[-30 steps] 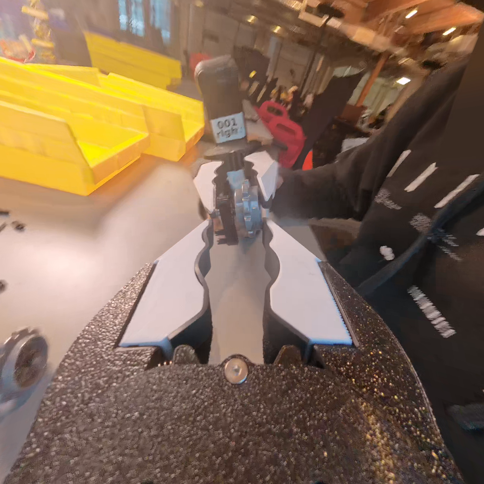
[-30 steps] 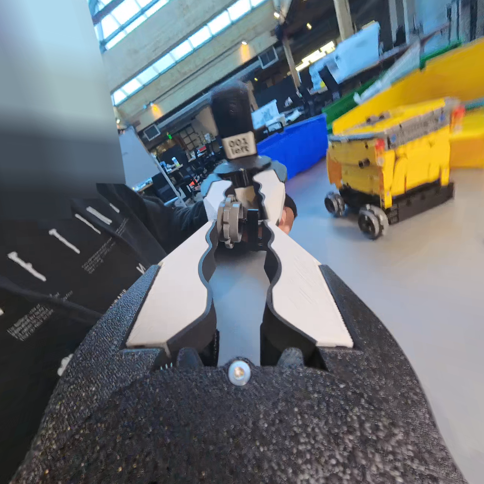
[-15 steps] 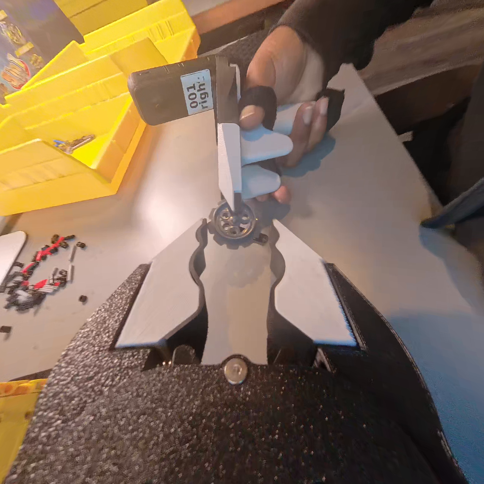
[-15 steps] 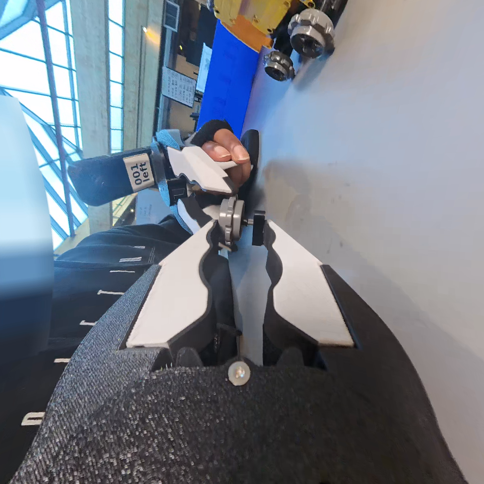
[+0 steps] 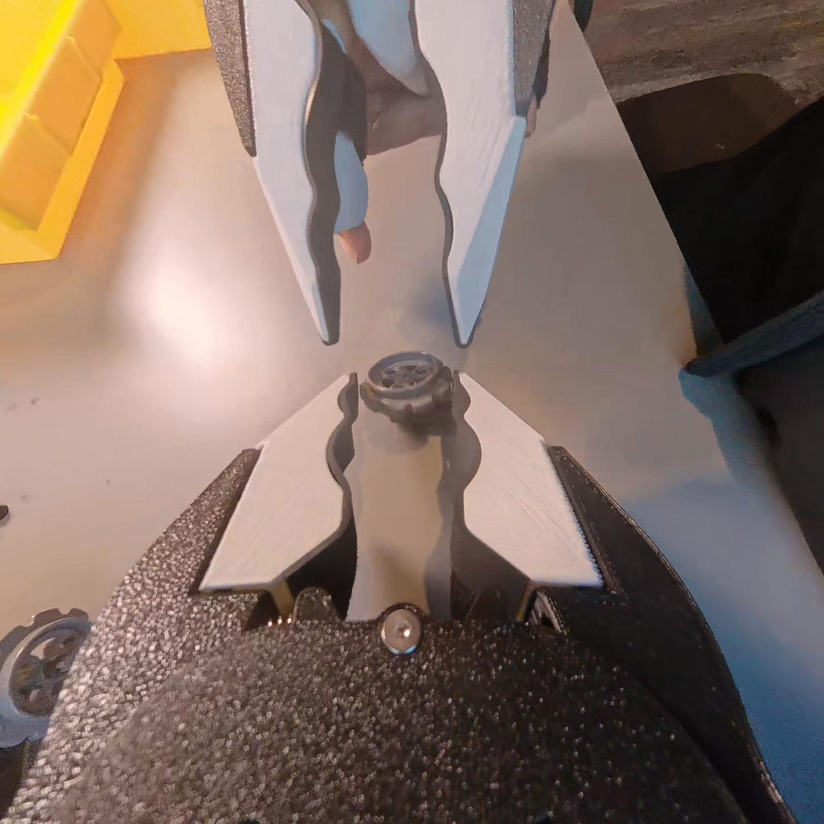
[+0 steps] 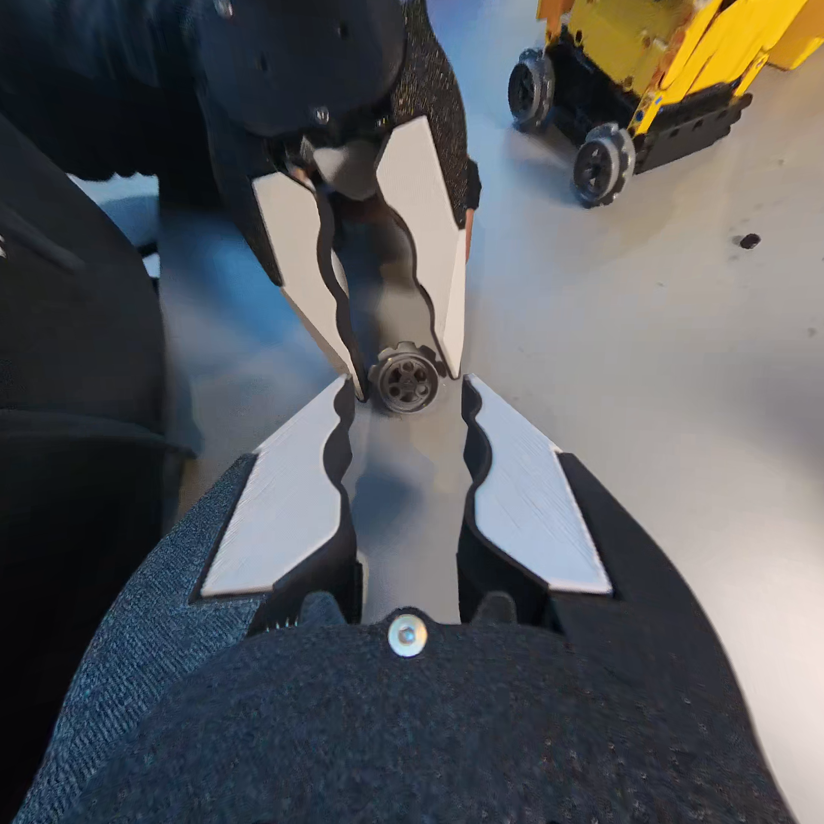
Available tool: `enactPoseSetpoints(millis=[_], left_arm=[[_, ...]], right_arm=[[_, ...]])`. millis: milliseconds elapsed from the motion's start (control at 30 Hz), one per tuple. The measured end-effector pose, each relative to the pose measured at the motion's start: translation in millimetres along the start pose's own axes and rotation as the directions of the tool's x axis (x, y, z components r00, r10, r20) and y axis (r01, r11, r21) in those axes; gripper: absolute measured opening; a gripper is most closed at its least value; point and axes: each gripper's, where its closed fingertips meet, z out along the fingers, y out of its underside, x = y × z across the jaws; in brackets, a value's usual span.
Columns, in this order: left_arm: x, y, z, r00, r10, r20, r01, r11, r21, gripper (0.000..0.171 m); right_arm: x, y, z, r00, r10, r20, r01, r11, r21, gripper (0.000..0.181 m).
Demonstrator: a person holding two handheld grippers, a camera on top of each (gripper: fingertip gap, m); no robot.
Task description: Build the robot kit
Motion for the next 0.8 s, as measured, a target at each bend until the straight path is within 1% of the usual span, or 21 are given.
enactPoseSetpoints(millis=[33, 100, 200, 367, 500, 633, 800], left_arm=[[0, 0, -1, 1.000, 0.006, 0.006, -0.006, 1.000, 0.000, 0.042], [1, -1, -5, 1.000, -0.006, 0.000, 0.006, 1.000, 0.022, 0.043], [1, 1, -12, 1.000, -0.024, 0.007, 0.024, 0.999, 0.038, 0.039], [3, 10, -18, 1.000, -0.010, 0.009, 0.010, 1.000, -0.003, 0.038], [8, 16, -12, 1.000, -0.014, -0.019, 0.013, 0.999, -0.043, 0.041], [11, 21, -5, 0.999, -0.023, -0.033, 0.021, 0.997, -0.079, 0.040], [13, 22, -2, 0.999, -0.022, -0.042, 0.019, 0.996, -0.082, 0.039]], right_arm=[[0, 5, 3, 1.000, -0.026, -0.017, 0.025, 0.999, -0.038, 0.048], [-1, 9, 7, 0.999, -0.039, -0.027, 0.037, 0.997, -0.069, 0.047], [-4, 11, 10, 0.999, -0.024, -0.021, 0.022, 0.997, -0.077, 0.045], [-1, 14, 12, 0.999, -0.034, -0.031, 0.031, 0.996, -0.087, 0.047], [-2, 17, 18, 0.999, -0.050, -0.021, 0.048, 0.994, -0.096, 0.047], [-2, 15, 21, 0.998, -0.055, -0.010, 0.053, 0.994, -0.097, 0.040], [-3, 15, 21, 0.990, -0.142, -0.020, 0.139, 0.984, -0.114, 0.040]])
